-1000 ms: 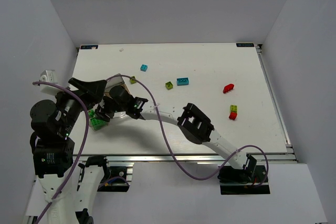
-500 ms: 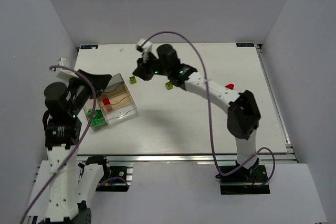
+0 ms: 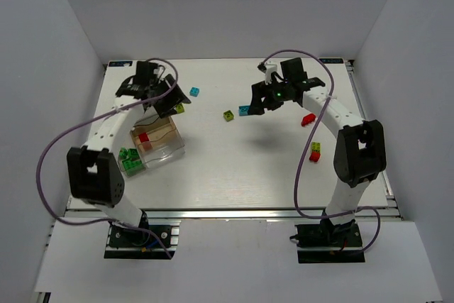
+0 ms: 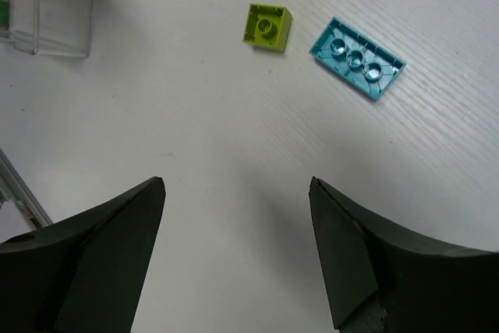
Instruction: Sort the legos into containers by color
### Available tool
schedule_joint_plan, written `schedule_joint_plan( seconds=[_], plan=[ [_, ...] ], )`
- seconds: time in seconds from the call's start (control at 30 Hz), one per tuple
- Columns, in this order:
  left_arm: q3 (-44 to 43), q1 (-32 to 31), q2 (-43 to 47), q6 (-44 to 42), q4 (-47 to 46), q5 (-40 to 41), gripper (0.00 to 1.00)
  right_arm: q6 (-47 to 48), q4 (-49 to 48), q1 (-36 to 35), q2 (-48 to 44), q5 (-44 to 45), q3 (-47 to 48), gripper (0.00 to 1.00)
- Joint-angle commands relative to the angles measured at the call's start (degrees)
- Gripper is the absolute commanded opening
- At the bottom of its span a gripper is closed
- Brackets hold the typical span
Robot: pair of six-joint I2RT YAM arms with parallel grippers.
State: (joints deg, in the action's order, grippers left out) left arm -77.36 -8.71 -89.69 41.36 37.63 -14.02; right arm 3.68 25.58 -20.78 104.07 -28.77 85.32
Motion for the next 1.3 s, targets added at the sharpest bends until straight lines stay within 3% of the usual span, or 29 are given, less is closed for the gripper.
schedule_joint_plan(
  seconds=[0.0,0.3,0.47,0.77,1.27],
  plan=[
    [-11.1,-5.2,-6.1,-2.9,7.3,13.0,0.73,1.7,3.7,1.0,-1.9,-5.1,0.4,0.8],
    [-33.4,-9.1,-27.8,-8.0,15.8,34.8,0.69,0.4,1.2,3.7,-4.2,-6.9,-1.6,0.76],
    [-37.1,-9.7,-32.6,-10.0,15.5,42.2,0.69,0.7,0.7,5.6,-6.2,-6.8,-3.8,0.76],
    [-38.8,-9.7,-38.8,-11.7,14.8,43.0,0.73,-0.1,0.2,7.2,-7.6,-6.8,-6.0,0.76],
    [-39.7,-8.5,-44.2,-11.9,13.7,37.9,0.69,-0.2,0.4,8.2,-9.7,-6.6,-8.9,0.76]
  ],
)
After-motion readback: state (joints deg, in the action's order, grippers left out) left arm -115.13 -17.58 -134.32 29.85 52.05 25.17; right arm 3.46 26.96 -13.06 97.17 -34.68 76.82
